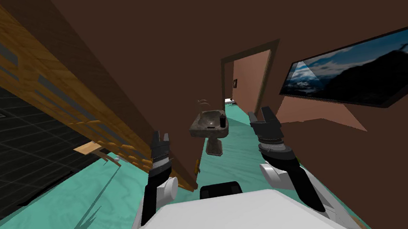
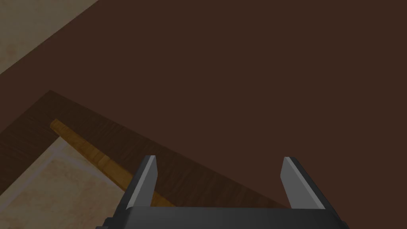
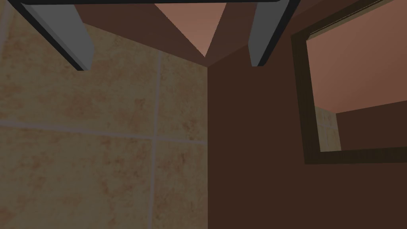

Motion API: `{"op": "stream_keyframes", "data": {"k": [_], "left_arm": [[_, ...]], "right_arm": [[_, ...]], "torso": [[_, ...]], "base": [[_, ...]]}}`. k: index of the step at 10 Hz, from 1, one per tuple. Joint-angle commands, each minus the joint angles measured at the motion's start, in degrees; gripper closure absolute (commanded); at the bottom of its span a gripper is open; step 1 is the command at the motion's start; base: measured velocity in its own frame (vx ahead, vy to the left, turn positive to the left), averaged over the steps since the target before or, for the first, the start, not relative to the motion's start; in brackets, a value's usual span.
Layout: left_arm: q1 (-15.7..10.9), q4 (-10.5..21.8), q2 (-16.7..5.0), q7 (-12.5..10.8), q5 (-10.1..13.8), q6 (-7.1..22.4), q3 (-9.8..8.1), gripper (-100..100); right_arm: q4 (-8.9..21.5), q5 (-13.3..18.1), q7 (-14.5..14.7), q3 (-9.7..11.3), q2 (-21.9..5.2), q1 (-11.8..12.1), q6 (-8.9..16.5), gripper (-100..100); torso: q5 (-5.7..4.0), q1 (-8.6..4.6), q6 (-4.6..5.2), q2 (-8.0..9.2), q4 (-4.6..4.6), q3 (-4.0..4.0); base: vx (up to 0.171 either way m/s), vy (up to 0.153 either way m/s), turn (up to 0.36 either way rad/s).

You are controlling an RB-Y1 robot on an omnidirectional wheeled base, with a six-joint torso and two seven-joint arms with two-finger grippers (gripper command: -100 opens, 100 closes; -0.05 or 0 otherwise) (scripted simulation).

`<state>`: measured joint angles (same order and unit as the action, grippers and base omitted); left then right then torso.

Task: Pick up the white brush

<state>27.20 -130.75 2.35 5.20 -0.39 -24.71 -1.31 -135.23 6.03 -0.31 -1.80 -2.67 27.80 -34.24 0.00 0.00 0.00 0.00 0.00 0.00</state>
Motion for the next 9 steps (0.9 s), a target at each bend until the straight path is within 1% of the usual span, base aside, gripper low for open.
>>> {"op": "stream_keyframes", "data": {"k": [1, 2, 4, 6, 7, 8, 9], "left_arm": [[-0.10, -0.20, -2.55, 0.05, -0.01, 0.92, 0.02, -100], [-0.19, -0.40, -4.30, 0.11, -0.02, 1.88, 0.03, -100], [-0.46, -0.98, -7.54, 0.29, -0.04, 4.73, 0.08, -100], [-0.84, -1.74, -10.07, 0.54, -0.07, 8.00, 0.15, -100], [-0.84, -1.74, -10.07, 0.54, -0.07, 8.75, 0.15, -100], [-1.09, -2.18, -11.07, 0.69, -0.09, 10.87, 0.20, -100], [-1.09, -2.18, -11.07, 0.69, -0.09, 11.17, 0.20, -100]], "right_arm": [[0.00, 0.00, 0.00, 0.00, 0.00, 0.00, 0.00, 0], [0.00, 0.00, 0.00, 0.00, 0.00, 0.00, 0.00, 0], [0.00, 0.00, 0.00, 0.00, 0.00, 0.00, 0.00, 0], [0.00, 0.00, 0.00, 0.00, 0.00, 0.00, 0.00, 0], [0.00, 0.00, 0.00, 0.00, 0.00, 0.00, 0.00, 0], [0.00, 0.00, 0.00, 0.00, 0.00, 0.00, 0.00, 0], [0.00, 0.00, 0.00, 0.00, 0.00, 0.01, 0.00, 0]], "torso": [[0.00, 0.00, 0.00, 0.00, 0.00, 0.00], [0.00, 0.00, 0.00, -0.02, 0.00, -0.01], [-0.01, -0.04, 0.00, -0.09, -0.02, -0.05], [-0.02, -0.09, 0.00, -0.14, -0.03, -0.08], [-0.03, -0.11, 0.00, -0.17, -0.04, -0.10], [-0.02, -0.10, 0.00, -0.16, -0.04, -0.10], [-0.03, -0.12, 0.00, -0.19, -0.04, -0.11]], "base": [[0.008, -0.005, -0.003], [0.017, -0.013, -0.004], [0.032, -0.017, -0.005], [0.042, -0.032, -0.009], [0.040, -0.025, -0.002], [0.049, -0.032, -0.010], [0.036, -0.020, -0.001]]}}
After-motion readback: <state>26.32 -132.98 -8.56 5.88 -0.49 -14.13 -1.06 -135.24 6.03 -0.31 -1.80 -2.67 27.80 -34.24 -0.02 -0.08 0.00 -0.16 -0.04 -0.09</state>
